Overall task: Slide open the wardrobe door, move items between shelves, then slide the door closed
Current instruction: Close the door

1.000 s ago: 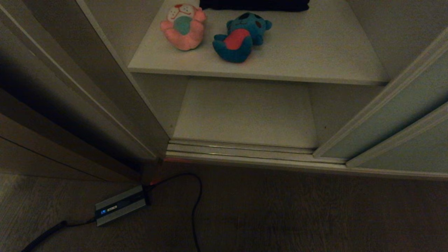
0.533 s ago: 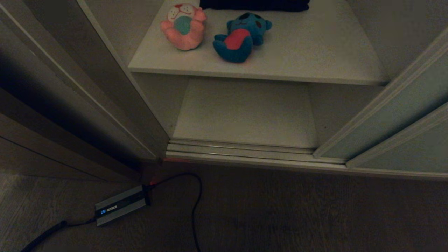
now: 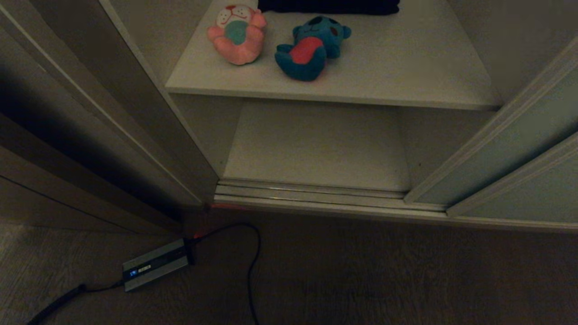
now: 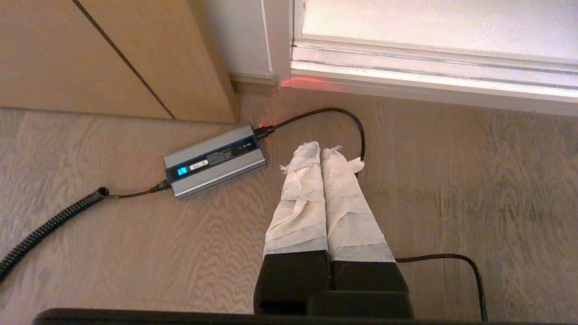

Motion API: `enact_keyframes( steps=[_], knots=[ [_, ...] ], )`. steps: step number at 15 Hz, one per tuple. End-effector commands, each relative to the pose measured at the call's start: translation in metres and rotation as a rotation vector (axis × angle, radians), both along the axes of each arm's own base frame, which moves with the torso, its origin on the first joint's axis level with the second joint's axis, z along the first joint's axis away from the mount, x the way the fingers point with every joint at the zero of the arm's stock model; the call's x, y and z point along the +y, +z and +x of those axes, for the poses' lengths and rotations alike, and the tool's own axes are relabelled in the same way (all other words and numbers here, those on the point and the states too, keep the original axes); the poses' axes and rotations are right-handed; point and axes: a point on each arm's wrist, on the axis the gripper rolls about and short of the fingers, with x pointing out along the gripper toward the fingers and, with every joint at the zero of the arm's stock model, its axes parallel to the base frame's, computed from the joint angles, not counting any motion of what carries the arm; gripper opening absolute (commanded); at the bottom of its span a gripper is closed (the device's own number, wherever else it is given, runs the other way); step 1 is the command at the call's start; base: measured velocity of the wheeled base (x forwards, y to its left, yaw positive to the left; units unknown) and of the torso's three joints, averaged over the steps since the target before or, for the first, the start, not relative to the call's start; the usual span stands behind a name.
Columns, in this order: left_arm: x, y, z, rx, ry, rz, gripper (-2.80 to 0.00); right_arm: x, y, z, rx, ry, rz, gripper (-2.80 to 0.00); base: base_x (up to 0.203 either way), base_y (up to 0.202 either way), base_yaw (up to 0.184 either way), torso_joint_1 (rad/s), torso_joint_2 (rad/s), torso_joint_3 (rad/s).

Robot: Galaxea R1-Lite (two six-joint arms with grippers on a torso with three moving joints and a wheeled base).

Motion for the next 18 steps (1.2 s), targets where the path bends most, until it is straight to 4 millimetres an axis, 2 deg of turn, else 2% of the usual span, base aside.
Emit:
enact_keyframes(
  steps=[1, 4, 9, 11, 14, 18],
  knots=[
    [0.0, 0.0, 0.0, 0.002, 0.0, -0.001, -2.8, -0.013, -0.001, 0.009, 0.046, 0.015, 0.012, -2.8, 0.0, 0.0, 0.0, 0.0, 0.0, 0.0],
    [0.0, 0.0, 0.0, 0.002, 0.0, -0.001, -2.8, -0.048, 0.0, 0.024, 0.035, 0.089, 0.064, -2.8, 0.0, 0.0, 0.0, 0.0, 0.0, 0.0],
    [0.0, 0.0, 0.0, 0.002, 0.0, -0.001, -2.8, -0.091, -0.001, 0.031, 0.027, 0.231, 0.111, -2.8, 0.0, 0.0, 0.0, 0.0, 0.0, 0.0],
    [0.0, 0.0, 0.0, 0.002, 0.002, -0.001, -2.8, -0.098, -0.003, 0.034, 0.028, 0.289, 0.136, -2.8, 0.0, 0.0, 0.0, 0.0, 0.0, 0.0],
    [0.0, 0.0, 0.0, 0.002, 0.001, -0.001, -2.8, -0.11, -0.005, 0.041, 0.005, 0.495, 0.199, -2.8, 0.0, 0.0, 0.0, 0.0, 0.0, 0.0],
    [0.0, 0.0, 0.0, 0.002, 0.0, -0.001, -2.8, -0.125, -0.01, 0.047, 0.025, 0.616, 0.232, -2.8, 0.0, 0.0, 0.0, 0.0, 0.0, 0.0]
  ],
)
